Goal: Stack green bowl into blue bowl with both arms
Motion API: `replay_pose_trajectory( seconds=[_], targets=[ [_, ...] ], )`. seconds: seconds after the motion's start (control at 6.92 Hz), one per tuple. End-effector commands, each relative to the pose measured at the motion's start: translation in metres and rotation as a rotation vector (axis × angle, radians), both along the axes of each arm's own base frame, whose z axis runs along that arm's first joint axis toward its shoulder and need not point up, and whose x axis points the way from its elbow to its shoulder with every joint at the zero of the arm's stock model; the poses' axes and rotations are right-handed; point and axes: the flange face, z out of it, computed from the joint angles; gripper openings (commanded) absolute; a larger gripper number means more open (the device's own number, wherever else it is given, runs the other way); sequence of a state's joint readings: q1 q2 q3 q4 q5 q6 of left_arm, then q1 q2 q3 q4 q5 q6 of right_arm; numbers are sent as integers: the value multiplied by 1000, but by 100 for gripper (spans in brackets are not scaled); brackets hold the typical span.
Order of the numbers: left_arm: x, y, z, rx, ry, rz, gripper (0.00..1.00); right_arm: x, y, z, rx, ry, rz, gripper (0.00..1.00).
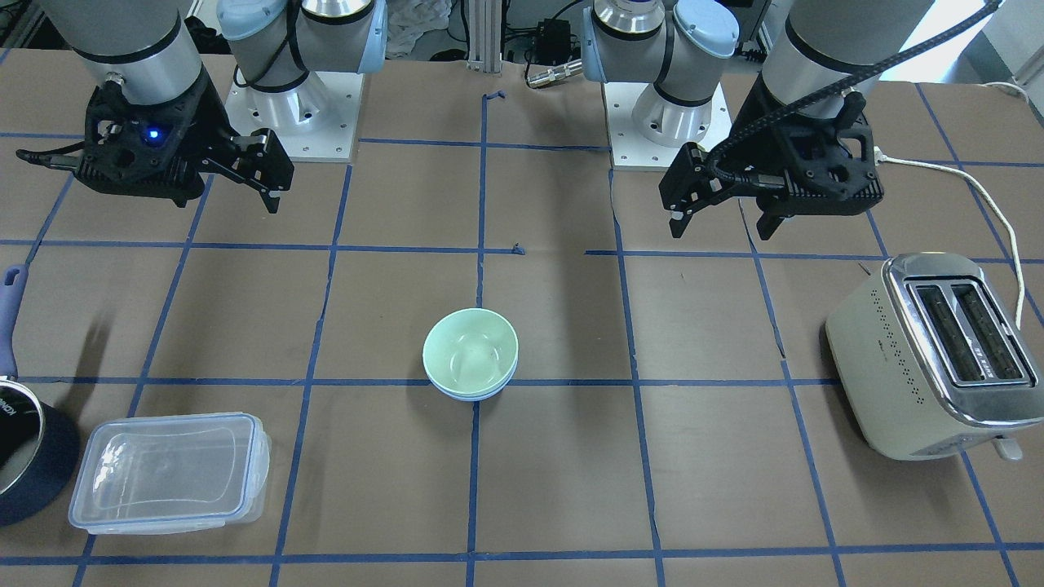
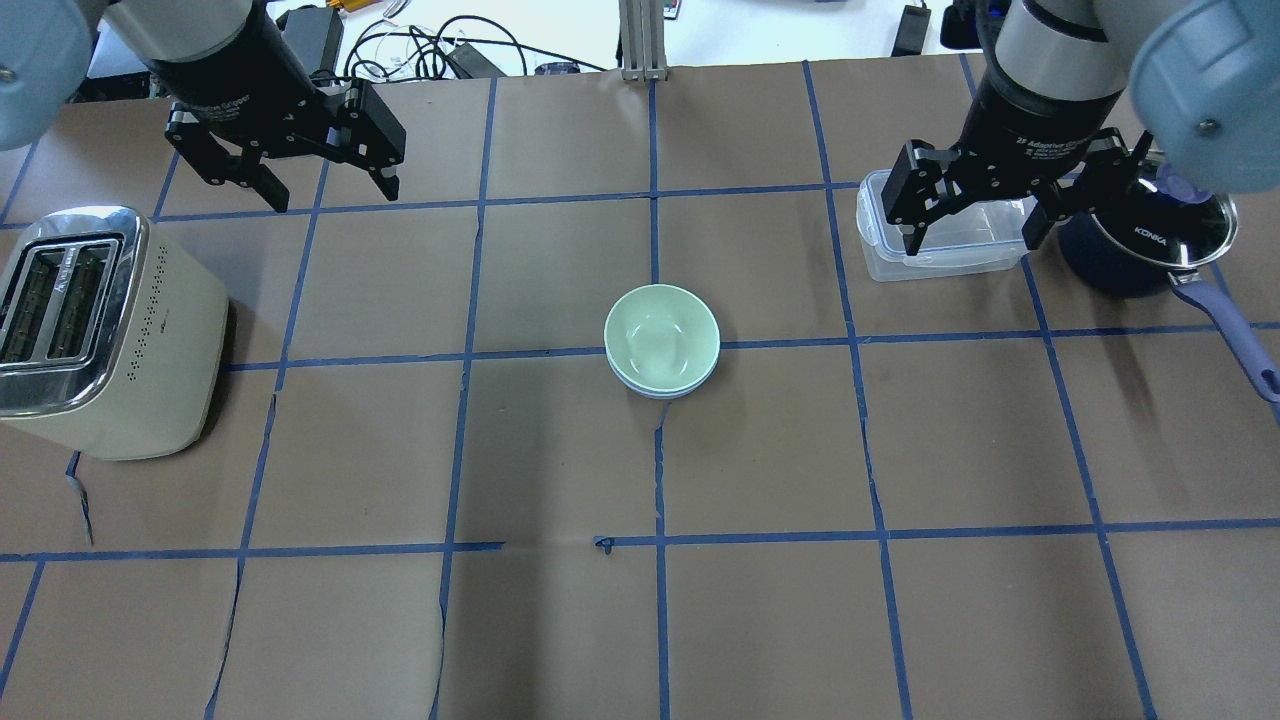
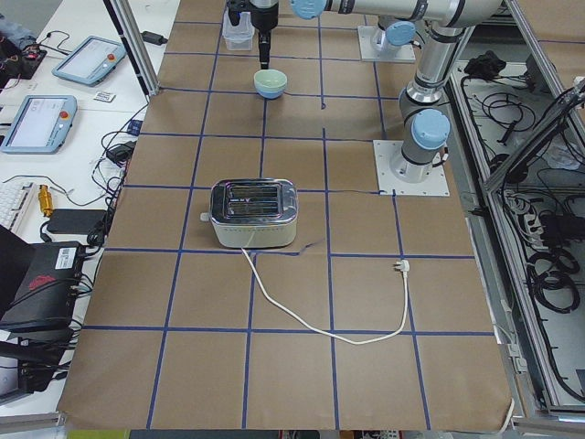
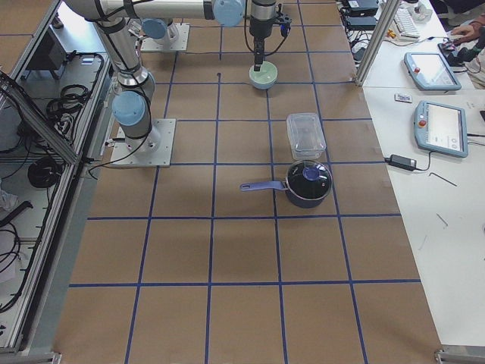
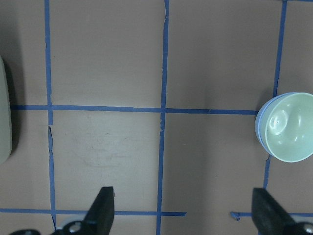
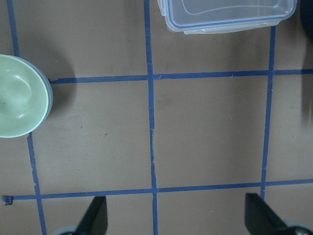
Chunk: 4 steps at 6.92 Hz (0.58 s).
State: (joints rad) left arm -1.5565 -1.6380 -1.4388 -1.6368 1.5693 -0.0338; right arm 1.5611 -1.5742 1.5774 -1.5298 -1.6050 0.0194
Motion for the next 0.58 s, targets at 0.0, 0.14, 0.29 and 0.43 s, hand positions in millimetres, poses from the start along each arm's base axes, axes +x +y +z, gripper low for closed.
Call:
replay_pose_trajectory(
  seconds=[0.0, 0.14, 0.29, 0.43],
  targets=[
    [1, 1, 0, 0, -1, 2, 100, 2, 0, 1, -1, -20, -1, 100],
    [1, 0, 0, 0, 0, 2, 100, 2, 0, 1, -1, -16, -1, 100],
    [1, 1, 1, -1, 0, 2, 100, 2, 0, 1, -1, -14, -2, 100],
    [2, 0, 0, 0, 0, 4, 100, 2, 0, 1, -1, -14, -2, 100]
  ],
)
